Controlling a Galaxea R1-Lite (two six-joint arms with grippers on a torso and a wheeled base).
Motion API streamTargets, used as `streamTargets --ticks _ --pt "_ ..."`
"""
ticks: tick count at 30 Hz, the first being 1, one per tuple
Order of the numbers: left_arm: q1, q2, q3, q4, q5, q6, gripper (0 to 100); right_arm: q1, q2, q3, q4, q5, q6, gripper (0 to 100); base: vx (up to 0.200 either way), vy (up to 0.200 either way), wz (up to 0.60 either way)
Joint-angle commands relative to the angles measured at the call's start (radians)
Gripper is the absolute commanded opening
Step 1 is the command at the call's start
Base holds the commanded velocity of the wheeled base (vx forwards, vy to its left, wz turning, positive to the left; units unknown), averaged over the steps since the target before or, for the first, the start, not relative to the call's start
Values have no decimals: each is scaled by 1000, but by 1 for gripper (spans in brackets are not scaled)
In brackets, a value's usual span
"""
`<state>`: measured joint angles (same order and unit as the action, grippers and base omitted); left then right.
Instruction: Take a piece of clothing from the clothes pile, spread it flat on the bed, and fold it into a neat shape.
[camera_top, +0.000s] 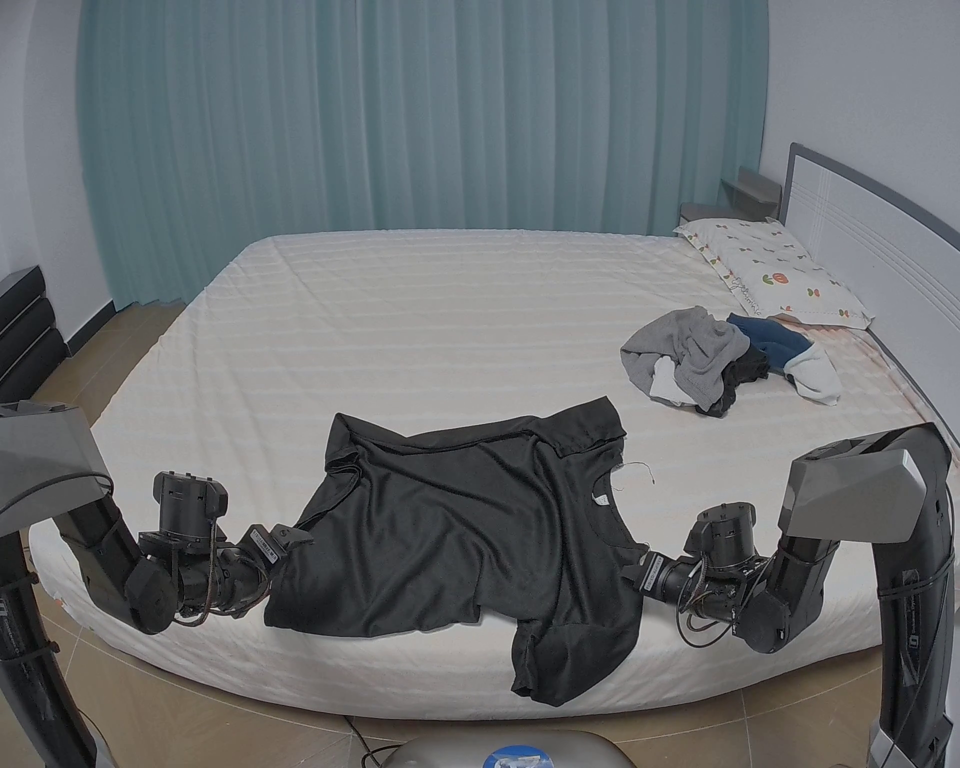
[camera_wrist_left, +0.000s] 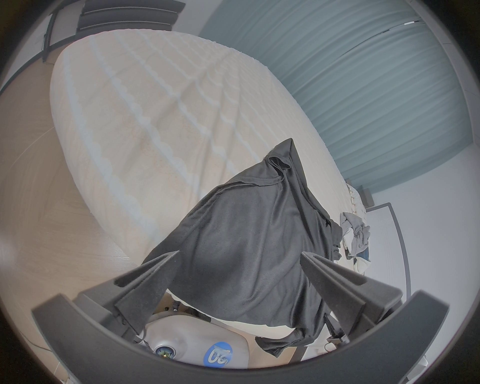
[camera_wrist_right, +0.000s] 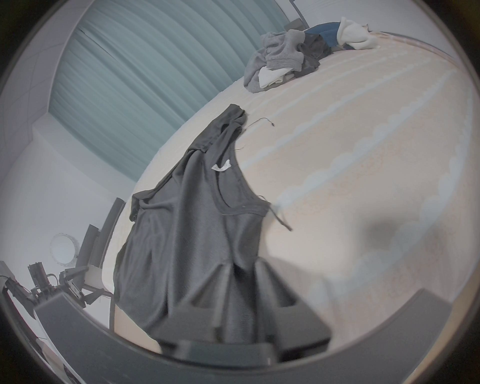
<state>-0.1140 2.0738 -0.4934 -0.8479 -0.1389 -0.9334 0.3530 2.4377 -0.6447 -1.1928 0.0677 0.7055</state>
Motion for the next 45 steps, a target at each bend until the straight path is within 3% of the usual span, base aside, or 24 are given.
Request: streamTargets --ticks 1,10,14,17,19,22,39,43,45 --pt "5 17 3 1 1 -1 100 -16 -8 22 9 -11 -14 0 0 0 0" --pt "10 19 38 3 -1 1 100 -124 -120 149 -2 24 -52 0 0 0 0" --pt "13 23 42 9 -1 2 100 -186 -161 191 -2 96 -93 0 0 0 0" --pt "13 25 44 9 -1 2 100 -195 -166 197 -2 106 -100 0 0 0 0" --pt "13 38 61 10 1 58 100 -239 -189 224 2 135 -141 0 0 0 0" --pt "13 51 82 3 2 110 100 -269 -186 226 1 146 -175 0 0 0 0" --pt "10 88 68 0 7 119 100 -390 -150 149 -5 159 -212 0 0 0 0" --pt "8 92 67 -2 22 119 100 -402 -138 137 -5 159 -207 0 0 0 0" --pt "1 121 49 -5 70 120 100 -410 -112 108 -18 158 -199 0 0 0 0"
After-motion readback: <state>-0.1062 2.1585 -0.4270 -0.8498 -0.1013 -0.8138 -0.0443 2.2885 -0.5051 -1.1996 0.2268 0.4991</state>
